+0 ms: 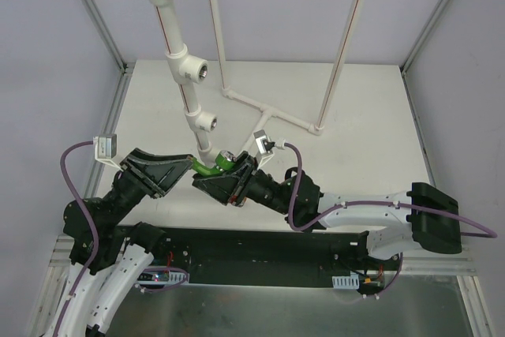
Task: Install the water faucets
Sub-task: Adjust the water faucet.
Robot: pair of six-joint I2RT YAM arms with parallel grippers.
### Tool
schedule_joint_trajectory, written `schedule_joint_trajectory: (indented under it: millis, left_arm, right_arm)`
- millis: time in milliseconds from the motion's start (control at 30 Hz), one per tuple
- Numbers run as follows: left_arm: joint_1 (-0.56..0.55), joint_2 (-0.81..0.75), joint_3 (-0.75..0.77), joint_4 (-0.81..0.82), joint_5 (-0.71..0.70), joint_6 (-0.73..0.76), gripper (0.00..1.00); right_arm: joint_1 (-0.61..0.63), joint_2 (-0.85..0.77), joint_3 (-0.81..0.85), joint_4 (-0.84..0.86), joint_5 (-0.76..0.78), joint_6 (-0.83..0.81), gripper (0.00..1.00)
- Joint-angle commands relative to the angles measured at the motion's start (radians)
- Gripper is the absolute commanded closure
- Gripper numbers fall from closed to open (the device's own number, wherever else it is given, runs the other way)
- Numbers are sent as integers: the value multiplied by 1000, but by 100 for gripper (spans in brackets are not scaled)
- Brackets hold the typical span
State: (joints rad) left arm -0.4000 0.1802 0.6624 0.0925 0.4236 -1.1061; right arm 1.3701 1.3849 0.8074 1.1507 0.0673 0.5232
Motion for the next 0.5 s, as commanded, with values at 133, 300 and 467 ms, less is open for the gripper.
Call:
schedule_joint_trajectory:
  millis: [133, 300, 467]
  left_arm:
    - [-5, 22, 13, 64, 3, 29, 54]
    - [-5, 39, 17, 70, 15, 29, 45]
    - [-7, 48, 16, 79, 27, 26, 54]
  right_arm:
    - [7, -3, 9, 60, 16, 18, 100]
    - [6, 5, 13, 58, 20, 21, 100]
    - [7, 13, 22, 60, 26, 27, 100]
